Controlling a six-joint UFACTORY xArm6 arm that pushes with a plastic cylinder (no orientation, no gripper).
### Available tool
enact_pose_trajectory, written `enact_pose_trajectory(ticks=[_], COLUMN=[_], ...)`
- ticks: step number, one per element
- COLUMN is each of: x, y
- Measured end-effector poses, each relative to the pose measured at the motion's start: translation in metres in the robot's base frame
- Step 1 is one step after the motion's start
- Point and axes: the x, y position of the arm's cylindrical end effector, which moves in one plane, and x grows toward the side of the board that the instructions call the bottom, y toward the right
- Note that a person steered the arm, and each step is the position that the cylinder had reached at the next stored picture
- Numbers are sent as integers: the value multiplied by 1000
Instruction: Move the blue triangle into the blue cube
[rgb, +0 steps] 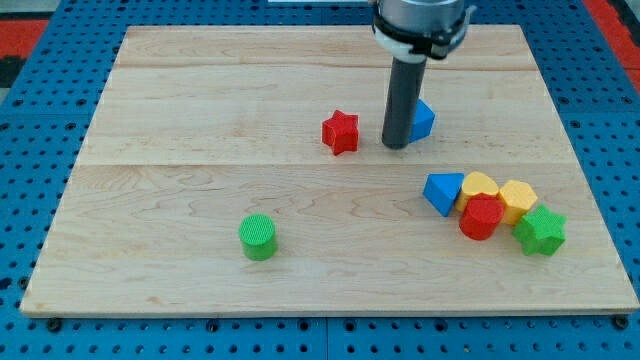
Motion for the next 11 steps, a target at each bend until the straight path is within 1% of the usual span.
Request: enact_pose_trajectory(ticks=[1, 2, 4, 6, 7, 9, 11], x=[60, 77, 95, 93, 82, 41, 3], y=[0, 0, 33, 54, 54, 52, 20])
